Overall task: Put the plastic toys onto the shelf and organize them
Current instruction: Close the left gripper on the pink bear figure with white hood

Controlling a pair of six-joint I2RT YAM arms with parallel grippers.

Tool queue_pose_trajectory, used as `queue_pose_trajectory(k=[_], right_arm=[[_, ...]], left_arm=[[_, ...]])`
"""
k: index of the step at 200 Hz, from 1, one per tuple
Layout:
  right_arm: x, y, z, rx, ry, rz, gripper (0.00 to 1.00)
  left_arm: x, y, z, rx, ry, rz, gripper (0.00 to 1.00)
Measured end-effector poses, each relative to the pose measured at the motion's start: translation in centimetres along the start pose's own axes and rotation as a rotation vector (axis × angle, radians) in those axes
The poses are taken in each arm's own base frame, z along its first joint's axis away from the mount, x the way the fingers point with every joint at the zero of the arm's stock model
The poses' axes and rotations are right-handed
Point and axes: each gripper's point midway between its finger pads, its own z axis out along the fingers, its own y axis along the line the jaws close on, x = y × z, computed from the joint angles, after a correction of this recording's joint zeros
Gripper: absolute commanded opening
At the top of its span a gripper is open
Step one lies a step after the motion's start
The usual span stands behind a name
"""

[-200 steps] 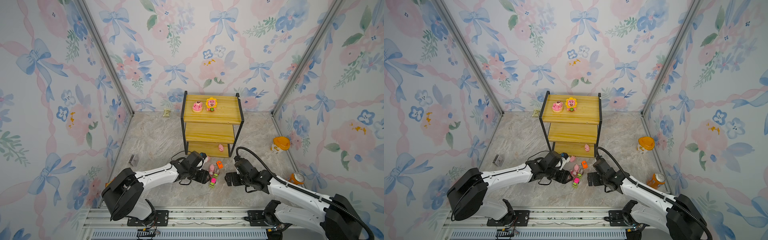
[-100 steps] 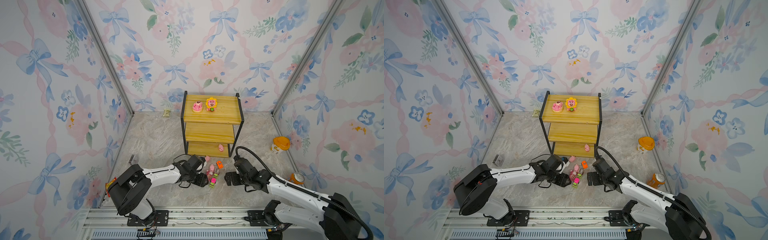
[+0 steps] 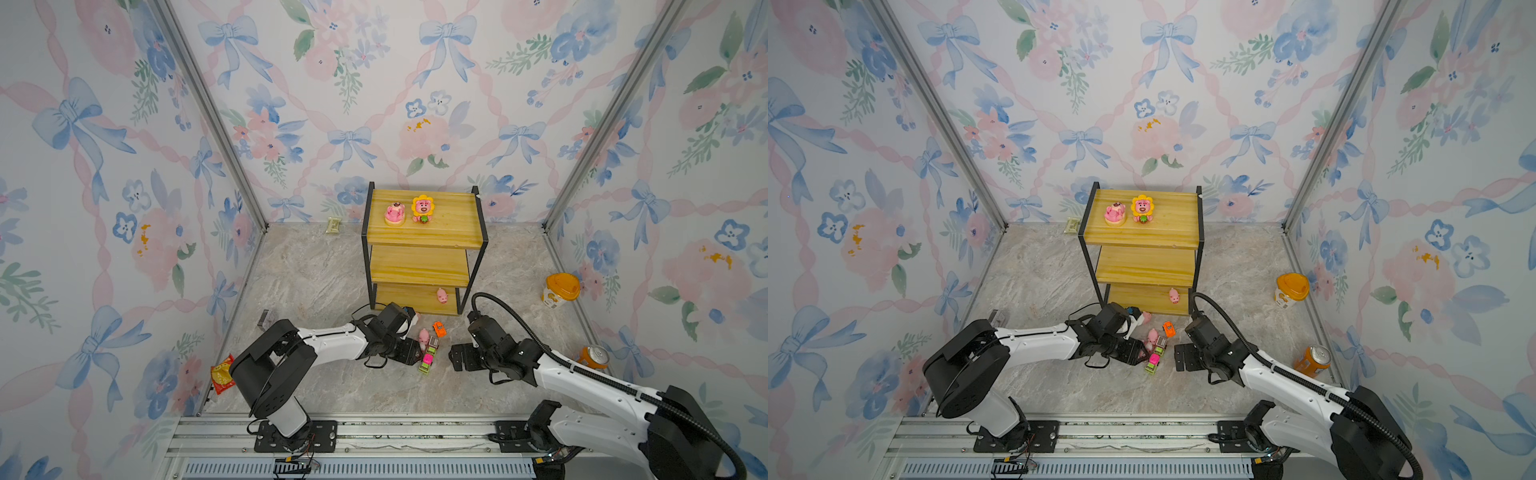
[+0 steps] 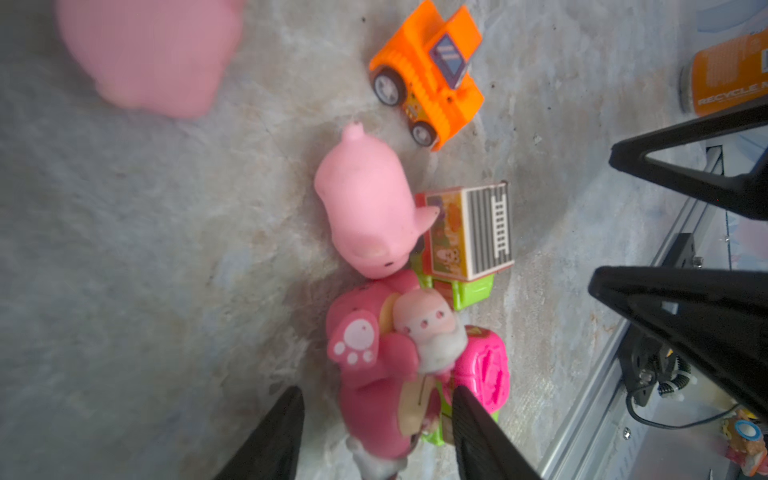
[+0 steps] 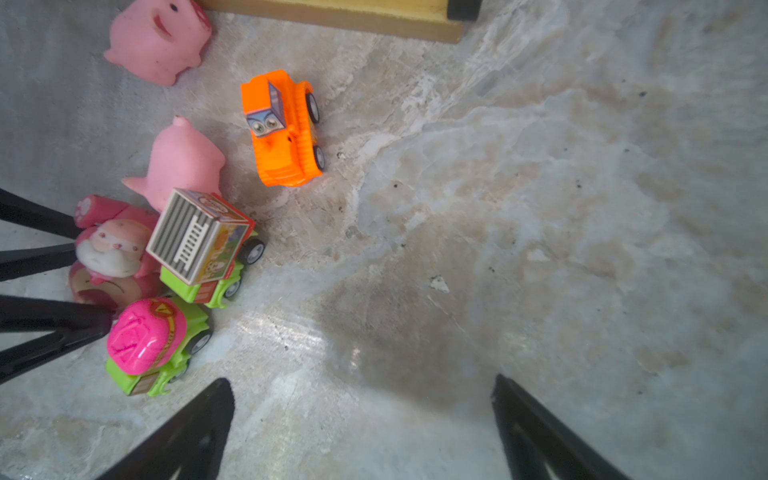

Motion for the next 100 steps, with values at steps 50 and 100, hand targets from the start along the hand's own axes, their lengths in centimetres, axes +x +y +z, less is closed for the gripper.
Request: queue_pose_trajectory(k=[50, 100], right_arm=[[0.0, -0.01, 0.0, 0.001, 0.0, 0.001, 0.99], [0.0, -0.01, 0.0, 0.0, 0.0, 0.001, 0.99]], left_arm=[[-0.47, -0.19, 0.56, 0.024, 0.001, -0.004, 0.44], [-0.35, -0.28, 0.58, 0.036, 0.009, -0.007, 0.35]])
